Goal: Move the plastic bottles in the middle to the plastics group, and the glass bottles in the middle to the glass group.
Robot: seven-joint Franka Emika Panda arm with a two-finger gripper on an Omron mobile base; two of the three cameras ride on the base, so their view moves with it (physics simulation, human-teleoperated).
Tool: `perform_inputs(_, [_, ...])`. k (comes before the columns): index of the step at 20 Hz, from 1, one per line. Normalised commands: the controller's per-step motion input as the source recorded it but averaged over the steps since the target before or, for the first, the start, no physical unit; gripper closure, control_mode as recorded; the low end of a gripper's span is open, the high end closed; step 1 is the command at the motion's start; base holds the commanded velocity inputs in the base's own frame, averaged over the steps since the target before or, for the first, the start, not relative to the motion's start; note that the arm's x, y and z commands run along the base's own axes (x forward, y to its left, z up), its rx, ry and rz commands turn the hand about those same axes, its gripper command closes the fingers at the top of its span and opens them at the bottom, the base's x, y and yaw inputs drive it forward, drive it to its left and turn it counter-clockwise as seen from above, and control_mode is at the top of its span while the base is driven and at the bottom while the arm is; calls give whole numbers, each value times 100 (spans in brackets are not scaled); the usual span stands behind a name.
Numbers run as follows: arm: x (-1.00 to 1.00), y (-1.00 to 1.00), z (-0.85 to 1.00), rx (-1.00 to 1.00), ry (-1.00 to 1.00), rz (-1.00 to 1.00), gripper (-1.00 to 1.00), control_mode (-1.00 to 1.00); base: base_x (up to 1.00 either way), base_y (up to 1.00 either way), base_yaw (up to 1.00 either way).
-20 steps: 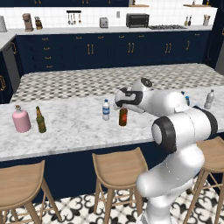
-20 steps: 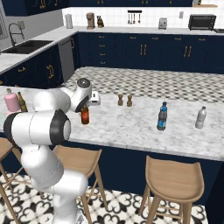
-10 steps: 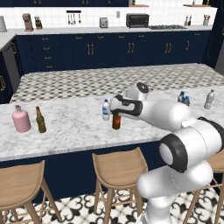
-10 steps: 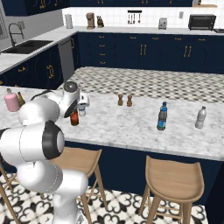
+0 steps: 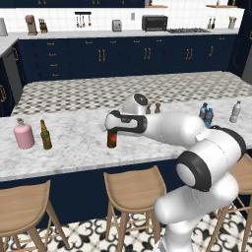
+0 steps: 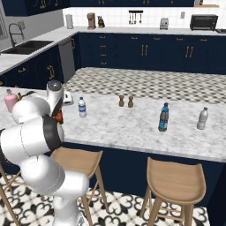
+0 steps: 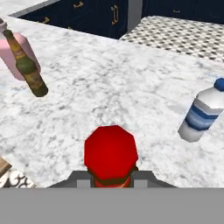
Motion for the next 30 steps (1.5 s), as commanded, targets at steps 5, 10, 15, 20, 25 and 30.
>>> perform_inputs(5, [6, 79, 0, 3, 0, 13, 100, -100, 0, 0, 0])
perform_inputs(10, [21, 69, 0, 1, 0, 12, 100, -100, 0, 0, 0])
perform_inputs(15, [15, 67, 0, 0, 0, 9, 100, -100, 0, 0, 0])
perform_inputs(20, [18, 51, 0, 0, -3, 6, 100, -100, 0, 0, 0])
perform_inputs(25, [2, 30, 0, 0, -5, 4, 100, -100, 0, 0, 0])
perform_inputs(30, [18, 34, 0, 0, -9, 1, 100, -100, 0, 0, 0])
